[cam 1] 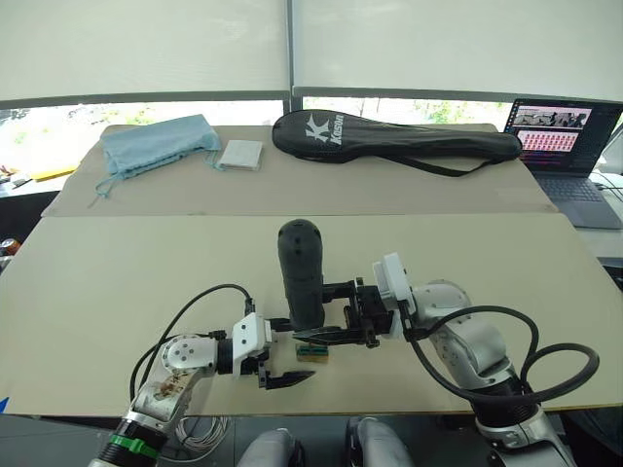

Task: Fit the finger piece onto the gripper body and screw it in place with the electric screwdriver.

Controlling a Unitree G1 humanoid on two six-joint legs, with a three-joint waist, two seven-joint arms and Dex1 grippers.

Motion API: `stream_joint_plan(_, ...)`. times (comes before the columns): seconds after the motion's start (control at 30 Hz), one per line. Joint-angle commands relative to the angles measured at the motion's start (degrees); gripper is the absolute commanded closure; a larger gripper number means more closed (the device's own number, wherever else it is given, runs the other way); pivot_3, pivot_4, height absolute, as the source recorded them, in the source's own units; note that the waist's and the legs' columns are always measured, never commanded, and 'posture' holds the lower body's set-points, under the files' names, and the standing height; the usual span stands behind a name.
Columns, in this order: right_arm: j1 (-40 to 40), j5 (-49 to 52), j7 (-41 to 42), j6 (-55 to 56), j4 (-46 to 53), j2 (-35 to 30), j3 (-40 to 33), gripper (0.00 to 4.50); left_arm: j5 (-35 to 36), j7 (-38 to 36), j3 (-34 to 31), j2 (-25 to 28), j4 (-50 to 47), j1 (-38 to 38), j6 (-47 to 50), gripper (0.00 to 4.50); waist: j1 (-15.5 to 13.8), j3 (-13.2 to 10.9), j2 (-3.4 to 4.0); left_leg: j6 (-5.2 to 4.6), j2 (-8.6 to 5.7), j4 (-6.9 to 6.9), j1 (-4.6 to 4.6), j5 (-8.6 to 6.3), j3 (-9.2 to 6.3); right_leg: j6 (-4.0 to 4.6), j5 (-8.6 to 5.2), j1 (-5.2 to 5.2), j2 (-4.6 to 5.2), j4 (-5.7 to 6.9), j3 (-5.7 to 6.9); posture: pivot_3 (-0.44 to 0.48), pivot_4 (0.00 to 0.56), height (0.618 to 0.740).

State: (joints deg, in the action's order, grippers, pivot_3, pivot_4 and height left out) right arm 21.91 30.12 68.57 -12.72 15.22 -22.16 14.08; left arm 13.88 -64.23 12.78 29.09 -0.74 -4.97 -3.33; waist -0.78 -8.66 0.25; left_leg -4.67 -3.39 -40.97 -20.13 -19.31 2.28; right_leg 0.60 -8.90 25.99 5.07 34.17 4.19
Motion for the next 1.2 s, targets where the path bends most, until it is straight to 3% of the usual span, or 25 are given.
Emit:
stream_joint_plan(0.03,1.7,2.5,0.1,0.0,2.6,0.4,-1.6,2.57,0.1,-0.4,0.7,0.5,1.2,1.3,1.3,0.02,0.1,0.0,0.00,0.00,0.00,0.00,0.00,0.00,0.00,0.00,0.00,0.00,0.00,0.00,0.00,0.000,0.150,0.740)
stream_joint_plan(0.67,4.5,7.8,-1.5,-4.6,7.4,-0.7,-3.6,2.57,10.5,-3.0,-7.3,1.4,-6.0,5.1,-0.3,0.02,0.3,0.0,-0.06,0.01,0.02,0.01,-0.08,0.00,0.01,0.01,0.00,0.12,-0.04,-0.01,-0.03,0.000,0.150,0.740)
stream_joint_plan(1.0,7.5,13.1,-4.5,-8.7,11.7,-1.9,-7.5,2.57,18.4,-2.5,-15.5,7.0,-15.2,8.7,6.1,0.02,0.3,-0.1,-0.12,0.02,0.03,0.01,-0.09,-0.01,0.01,0.01,0.00,0.15,-0.05,-0.01,-0.02,0.000,0.150,0.740)
stream_joint_plan(1.2,8.3,17.2,-6.4,-11.2,14.1,-3.8,-10.3,2.57,21.9,-1.0,-19.3,7.7,-17.8,9.2,8.8,0.02,0.3,-0.1,-0.13,0.02,0.02,0.01,-0.10,-0.01,0.01,0.01,0.00,0.13,-0.07,-0.03,0.00,0.000,0.150,0.740)
